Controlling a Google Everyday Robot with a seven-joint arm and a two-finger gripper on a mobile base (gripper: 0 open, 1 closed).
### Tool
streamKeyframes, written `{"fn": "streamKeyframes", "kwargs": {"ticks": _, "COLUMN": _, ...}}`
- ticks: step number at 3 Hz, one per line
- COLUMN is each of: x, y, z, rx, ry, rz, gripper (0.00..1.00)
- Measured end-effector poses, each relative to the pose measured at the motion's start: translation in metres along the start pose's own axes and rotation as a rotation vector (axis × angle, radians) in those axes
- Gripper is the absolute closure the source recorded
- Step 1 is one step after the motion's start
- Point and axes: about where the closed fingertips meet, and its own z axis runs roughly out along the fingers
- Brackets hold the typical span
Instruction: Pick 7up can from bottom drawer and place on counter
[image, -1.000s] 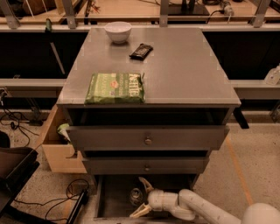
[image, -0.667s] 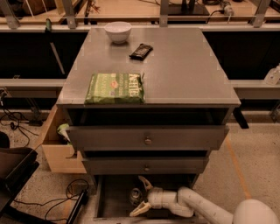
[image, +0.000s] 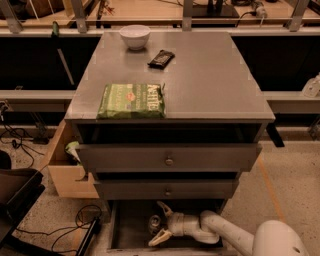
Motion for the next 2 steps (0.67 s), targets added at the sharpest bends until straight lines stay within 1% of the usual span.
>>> {"fn": "streamKeyframes", "kwargs": {"ticks": 1, "x": 0.0181, "y": 0.0023, "z": 0.0099, "rx": -0.017, "ry": 0.012, "rz": 0.018, "gripper": 0.18}}
{"fn": "streamKeyframes", "kwargs": {"ticks": 2, "x": 0.0198, "y": 0.0033, "z": 0.0125, "rx": -0.021, "ry": 0.012, "rz": 0.021, "gripper": 0.41}}
